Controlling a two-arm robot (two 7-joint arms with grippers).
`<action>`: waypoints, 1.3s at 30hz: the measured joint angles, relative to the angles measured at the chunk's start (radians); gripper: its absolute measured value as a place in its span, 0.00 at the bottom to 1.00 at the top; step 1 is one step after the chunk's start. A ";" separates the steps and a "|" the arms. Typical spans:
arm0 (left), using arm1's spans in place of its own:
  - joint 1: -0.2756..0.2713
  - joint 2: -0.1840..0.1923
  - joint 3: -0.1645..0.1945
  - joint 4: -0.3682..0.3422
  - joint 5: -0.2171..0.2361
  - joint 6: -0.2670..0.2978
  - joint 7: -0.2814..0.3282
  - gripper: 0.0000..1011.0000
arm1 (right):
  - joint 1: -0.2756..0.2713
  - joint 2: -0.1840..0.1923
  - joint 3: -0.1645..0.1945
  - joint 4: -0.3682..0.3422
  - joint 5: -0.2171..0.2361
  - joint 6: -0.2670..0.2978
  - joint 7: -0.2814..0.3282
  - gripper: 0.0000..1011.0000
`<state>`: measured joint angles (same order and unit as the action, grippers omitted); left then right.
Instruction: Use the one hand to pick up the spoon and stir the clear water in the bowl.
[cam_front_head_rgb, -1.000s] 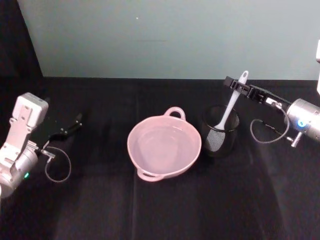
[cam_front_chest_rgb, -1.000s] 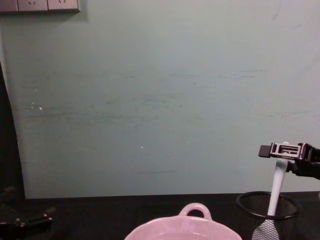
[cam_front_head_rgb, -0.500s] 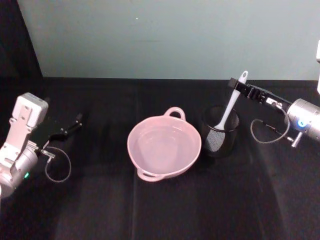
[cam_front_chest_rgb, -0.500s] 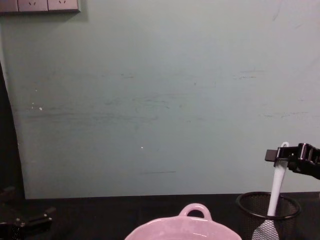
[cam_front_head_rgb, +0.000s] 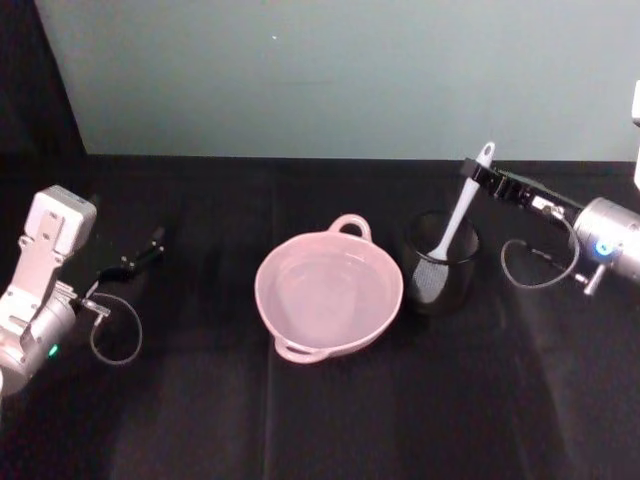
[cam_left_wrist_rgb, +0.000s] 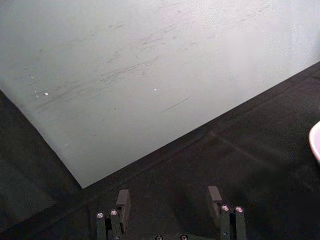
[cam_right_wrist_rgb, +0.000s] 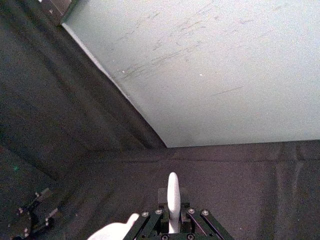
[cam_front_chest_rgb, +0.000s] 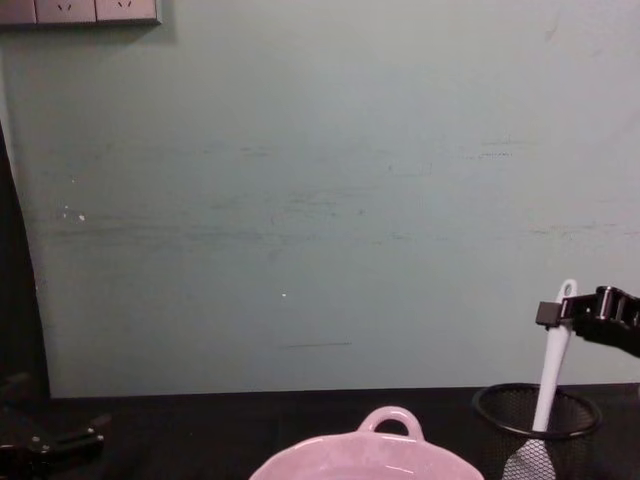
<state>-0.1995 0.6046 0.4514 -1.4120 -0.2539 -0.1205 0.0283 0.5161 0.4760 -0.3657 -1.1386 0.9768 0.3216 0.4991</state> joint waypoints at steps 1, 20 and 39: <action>0.000 0.000 0.000 0.000 0.000 0.000 0.000 1.00 | -0.001 0.006 -0.006 -0.010 -0.009 -0.009 0.000 0.12; 0.000 0.000 0.000 0.000 0.000 0.000 0.000 1.00 | 0.010 0.180 -0.035 -0.364 -0.172 -0.062 -0.038 0.12; 0.000 0.000 0.000 0.000 0.000 0.000 0.000 1.00 | 0.156 0.086 -0.150 -0.338 -0.196 -0.085 0.058 0.12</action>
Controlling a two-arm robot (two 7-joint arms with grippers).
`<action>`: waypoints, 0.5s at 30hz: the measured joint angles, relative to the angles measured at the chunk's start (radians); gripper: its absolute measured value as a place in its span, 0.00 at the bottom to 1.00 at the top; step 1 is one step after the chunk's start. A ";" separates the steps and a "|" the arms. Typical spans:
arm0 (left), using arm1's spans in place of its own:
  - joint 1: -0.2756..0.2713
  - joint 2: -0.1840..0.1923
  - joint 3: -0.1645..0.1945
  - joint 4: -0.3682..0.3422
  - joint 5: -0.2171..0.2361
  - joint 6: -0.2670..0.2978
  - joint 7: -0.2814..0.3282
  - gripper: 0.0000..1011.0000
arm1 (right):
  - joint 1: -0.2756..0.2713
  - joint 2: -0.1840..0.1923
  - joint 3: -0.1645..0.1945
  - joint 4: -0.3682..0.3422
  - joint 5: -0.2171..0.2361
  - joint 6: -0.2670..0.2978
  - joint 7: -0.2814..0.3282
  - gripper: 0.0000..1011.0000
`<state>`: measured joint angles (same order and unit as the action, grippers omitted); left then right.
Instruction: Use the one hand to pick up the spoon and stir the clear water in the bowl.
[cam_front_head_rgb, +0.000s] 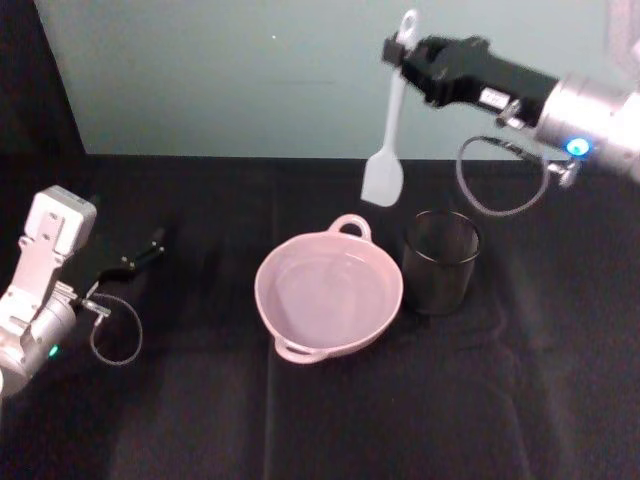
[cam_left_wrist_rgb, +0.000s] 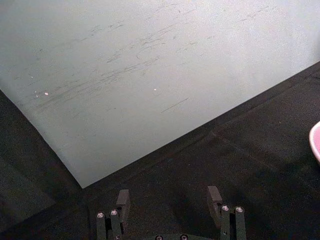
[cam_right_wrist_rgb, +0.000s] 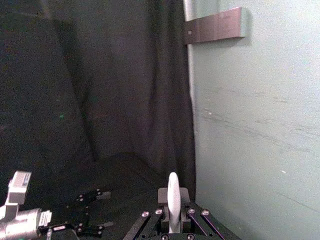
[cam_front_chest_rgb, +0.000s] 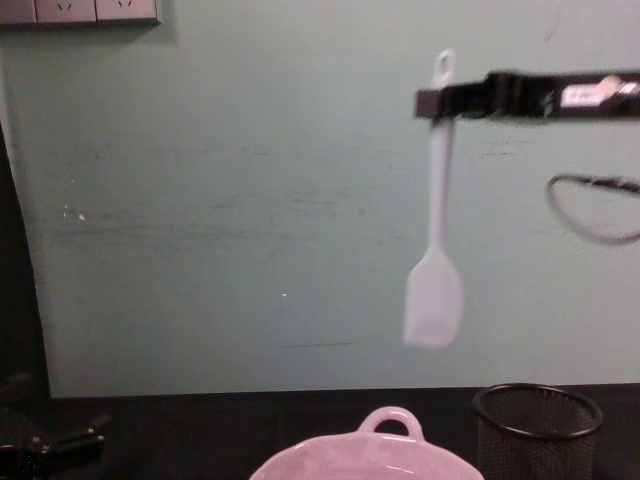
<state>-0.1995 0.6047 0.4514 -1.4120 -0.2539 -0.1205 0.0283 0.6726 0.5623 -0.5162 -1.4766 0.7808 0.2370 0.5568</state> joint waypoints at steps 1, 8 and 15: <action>0.000 0.000 0.000 0.000 0.000 0.000 0.000 1.00 | -0.001 -0.007 -0.007 0.008 -0.007 -0.017 0.006 0.12; 0.000 0.000 0.000 0.000 0.000 0.000 0.000 1.00 | -0.037 -0.072 -0.070 0.118 -0.109 -0.196 0.050 0.12; 0.000 0.000 0.000 0.000 0.000 0.000 0.000 1.00 | -0.071 -0.124 -0.093 0.237 -0.190 -0.375 0.081 0.12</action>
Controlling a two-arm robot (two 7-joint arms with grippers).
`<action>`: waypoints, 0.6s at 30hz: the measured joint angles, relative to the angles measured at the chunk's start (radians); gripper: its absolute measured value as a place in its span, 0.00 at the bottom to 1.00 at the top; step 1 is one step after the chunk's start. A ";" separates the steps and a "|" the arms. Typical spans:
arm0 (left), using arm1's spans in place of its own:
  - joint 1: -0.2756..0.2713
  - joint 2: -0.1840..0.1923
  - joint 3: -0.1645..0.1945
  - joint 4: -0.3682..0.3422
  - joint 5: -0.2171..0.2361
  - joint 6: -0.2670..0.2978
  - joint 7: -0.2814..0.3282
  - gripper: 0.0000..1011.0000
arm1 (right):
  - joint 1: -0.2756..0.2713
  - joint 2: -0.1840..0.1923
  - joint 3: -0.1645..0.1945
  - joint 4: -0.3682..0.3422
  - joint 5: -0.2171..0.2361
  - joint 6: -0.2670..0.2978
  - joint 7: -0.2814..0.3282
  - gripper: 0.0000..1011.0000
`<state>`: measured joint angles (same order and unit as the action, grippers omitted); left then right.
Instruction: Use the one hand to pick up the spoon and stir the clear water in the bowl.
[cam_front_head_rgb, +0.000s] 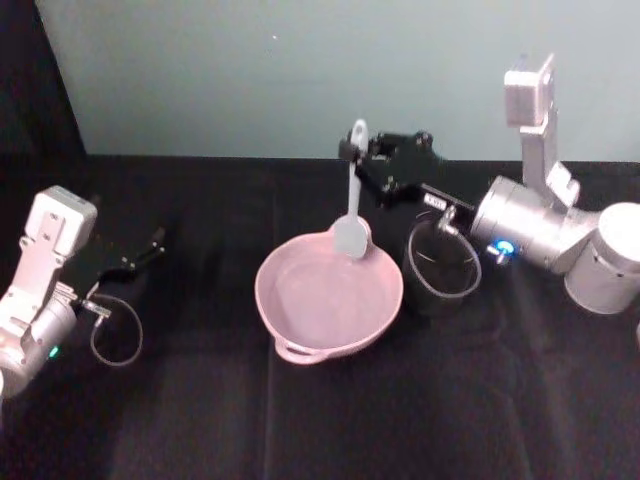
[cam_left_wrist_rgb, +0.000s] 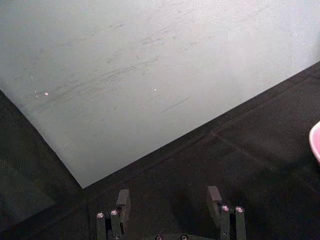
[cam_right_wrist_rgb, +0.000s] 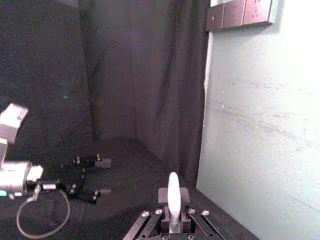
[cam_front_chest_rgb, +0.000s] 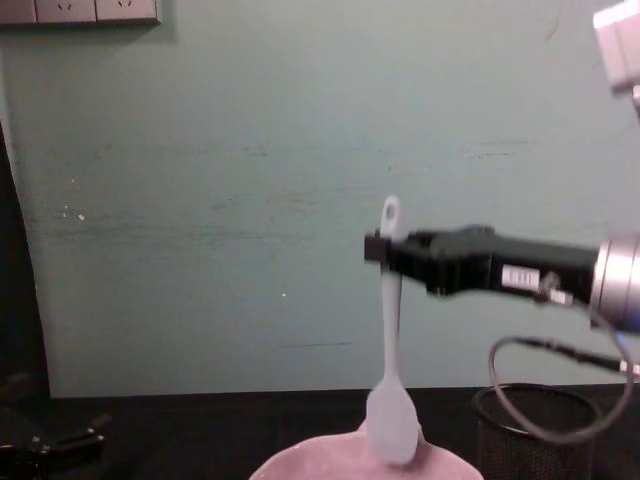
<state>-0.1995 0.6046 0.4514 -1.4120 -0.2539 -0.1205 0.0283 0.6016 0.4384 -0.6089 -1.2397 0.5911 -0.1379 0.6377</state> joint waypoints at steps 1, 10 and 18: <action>0.000 0.000 0.000 0.000 0.000 0.000 0.000 1.00 | -0.003 -0.005 -0.001 0.012 -0.006 -0.016 0.004 0.12; 0.000 0.000 0.000 0.000 0.000 0.000 0.000 1.00 | -0.050 -0.017 -0.005 0.041 -0.021 -0.059 0.059 0.12; 0.000 0.000 0.000 0.000 0.000 0.000 0.000 1.00 | -0.074 -0.049 0.005 0.036 0.011 -0.031 0.104 0.12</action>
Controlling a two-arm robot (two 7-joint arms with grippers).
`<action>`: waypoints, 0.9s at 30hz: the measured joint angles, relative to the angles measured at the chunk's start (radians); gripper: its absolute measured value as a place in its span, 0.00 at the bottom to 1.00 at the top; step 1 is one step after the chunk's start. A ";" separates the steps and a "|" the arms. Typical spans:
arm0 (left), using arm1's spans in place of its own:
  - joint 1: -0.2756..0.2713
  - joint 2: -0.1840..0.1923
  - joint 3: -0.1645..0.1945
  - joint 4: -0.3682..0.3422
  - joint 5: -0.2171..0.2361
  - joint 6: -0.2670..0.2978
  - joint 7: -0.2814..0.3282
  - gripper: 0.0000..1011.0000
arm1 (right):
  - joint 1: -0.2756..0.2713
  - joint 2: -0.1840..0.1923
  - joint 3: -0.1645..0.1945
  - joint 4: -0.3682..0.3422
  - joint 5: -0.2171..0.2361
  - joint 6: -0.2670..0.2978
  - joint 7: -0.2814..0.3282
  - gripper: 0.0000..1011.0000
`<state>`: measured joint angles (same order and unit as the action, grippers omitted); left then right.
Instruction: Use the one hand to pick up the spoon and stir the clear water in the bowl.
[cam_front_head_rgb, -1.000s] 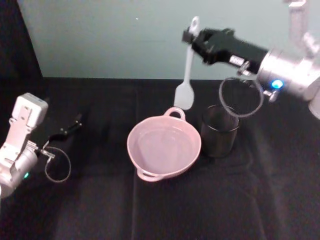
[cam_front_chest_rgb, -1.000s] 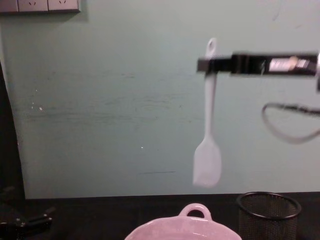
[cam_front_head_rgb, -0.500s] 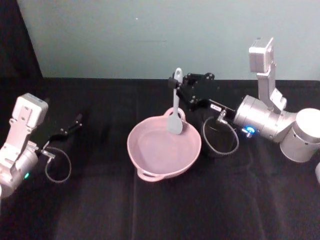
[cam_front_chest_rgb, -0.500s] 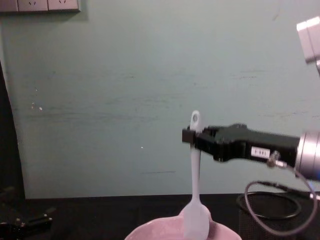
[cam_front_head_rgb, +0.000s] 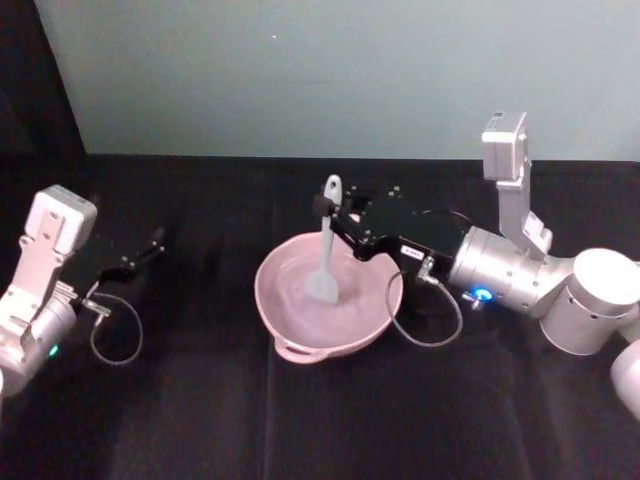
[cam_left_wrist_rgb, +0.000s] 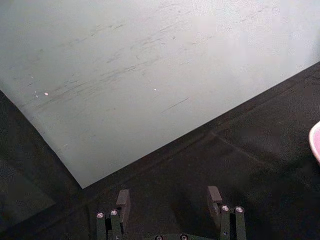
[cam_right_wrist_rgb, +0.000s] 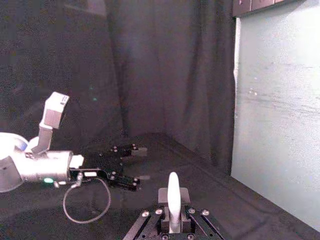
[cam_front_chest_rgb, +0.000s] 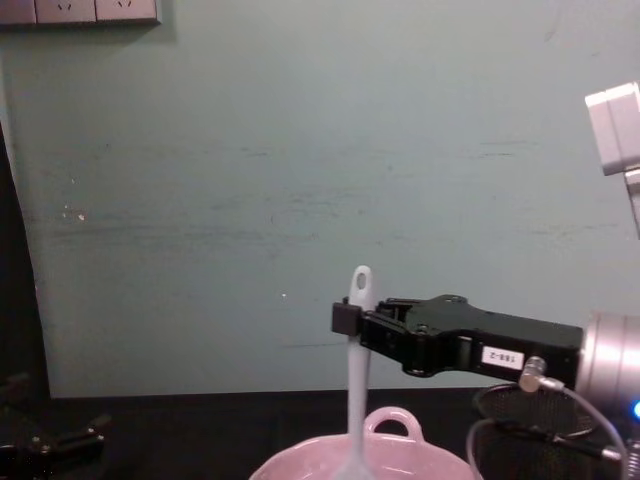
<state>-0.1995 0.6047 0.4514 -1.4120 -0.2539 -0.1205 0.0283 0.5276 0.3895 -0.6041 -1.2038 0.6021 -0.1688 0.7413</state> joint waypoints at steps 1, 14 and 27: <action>0.000 0.000 0.000 0.000 0.000 0.000 0.000 1.00 | 0.000 -0.005 0.001 0.003 0.001 0.001 0.003 0.12; 0.000 0.000 0.000 0.000 0.000 0.000 0.000 1.00 | 0.046 -0.122 0.015 0.152 -0.094 -0.122 -0.069 0.12; 0.000 0.000 0.000 0.000 0.000 0.000 0.000 1.00 | 0.016 -0.076 0.061 0.105 -0.183 -0.155 -0.151 0.12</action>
<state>-0.1995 0.6047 0.4514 -1.4120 -0.2539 -0.1206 0.0283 0.5440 0.3137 -0.5434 -1.0983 0.4192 -0.3238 0.5906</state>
